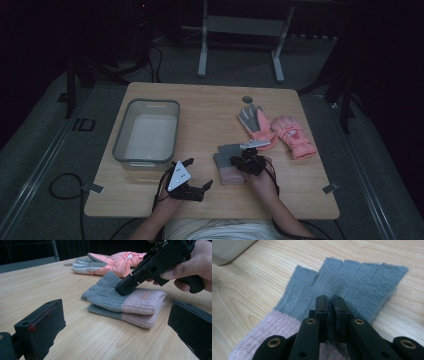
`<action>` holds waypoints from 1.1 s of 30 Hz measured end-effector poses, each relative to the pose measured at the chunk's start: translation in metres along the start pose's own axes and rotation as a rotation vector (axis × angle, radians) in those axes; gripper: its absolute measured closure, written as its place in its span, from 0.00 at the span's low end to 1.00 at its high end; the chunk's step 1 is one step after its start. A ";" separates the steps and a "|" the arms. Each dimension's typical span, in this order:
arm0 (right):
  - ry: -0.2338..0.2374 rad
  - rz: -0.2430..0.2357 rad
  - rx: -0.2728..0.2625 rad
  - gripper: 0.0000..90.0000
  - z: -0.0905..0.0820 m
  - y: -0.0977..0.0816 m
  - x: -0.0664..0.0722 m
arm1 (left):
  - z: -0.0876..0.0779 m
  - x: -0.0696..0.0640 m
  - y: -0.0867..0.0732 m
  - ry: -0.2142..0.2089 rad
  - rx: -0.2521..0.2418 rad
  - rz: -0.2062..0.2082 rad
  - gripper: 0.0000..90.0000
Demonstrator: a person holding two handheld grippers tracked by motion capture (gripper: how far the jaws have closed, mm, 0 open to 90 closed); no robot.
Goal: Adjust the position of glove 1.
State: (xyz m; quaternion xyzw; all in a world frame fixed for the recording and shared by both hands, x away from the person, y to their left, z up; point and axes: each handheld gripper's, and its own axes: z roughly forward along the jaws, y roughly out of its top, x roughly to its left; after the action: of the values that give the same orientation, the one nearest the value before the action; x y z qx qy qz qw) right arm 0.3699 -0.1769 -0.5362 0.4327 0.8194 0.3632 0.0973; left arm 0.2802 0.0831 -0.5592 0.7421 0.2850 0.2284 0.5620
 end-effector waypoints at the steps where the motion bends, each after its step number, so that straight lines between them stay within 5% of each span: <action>1: 0.004 0.007 0.001 0.91 0.000 0.000 -0.001 | 0.000 0.000 0.000 -0.001 0.001 0.002 0.00; 8: -0.023 -0.060 -0.063 0.78 -0.017 0.005 -0.002 | 0.002 -0.003 0.004 -0.042 0.010 0.010 0.00; 15: -0.002 -0.089 -0.145 0.67 -0.043 0.021 -0.027 | 0.014 -0.013 0.021 -0.056 0.066 0.078 0.04; 21: 0.045 -0.095 -0.159 0.63 -0.042 0.032 -0.045 | 0.036 -0.014 0.040 -0.233 0.139 0.044 0.06; 24: 0.052 -0.081 -0.141 0.62 -0.032 0.037 -0.050 | 0.048 -0.018 0.046 -0.294 0.172 0.090 0.11; 27: 0.048 -0.067 -0.118 0.61 -0.022 0.039 -0.052 | 0.063 -0.023 0.047 -0.353 0.250 0.180 0.12; 33: 0.048 -0.055 -0.068 0.57 0.002 0.040 -0.052 | 0.082 -0.032 0.042 -0.368 0.366 0.335 0.25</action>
State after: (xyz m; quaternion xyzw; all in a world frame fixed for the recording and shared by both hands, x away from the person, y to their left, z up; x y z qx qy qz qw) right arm 0.4278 -0.2022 -0.5189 0.3976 0.8203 0.3983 0.1020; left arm 0.3173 -0.0051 -0.5409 0.8967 0.0886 0.1245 0.4155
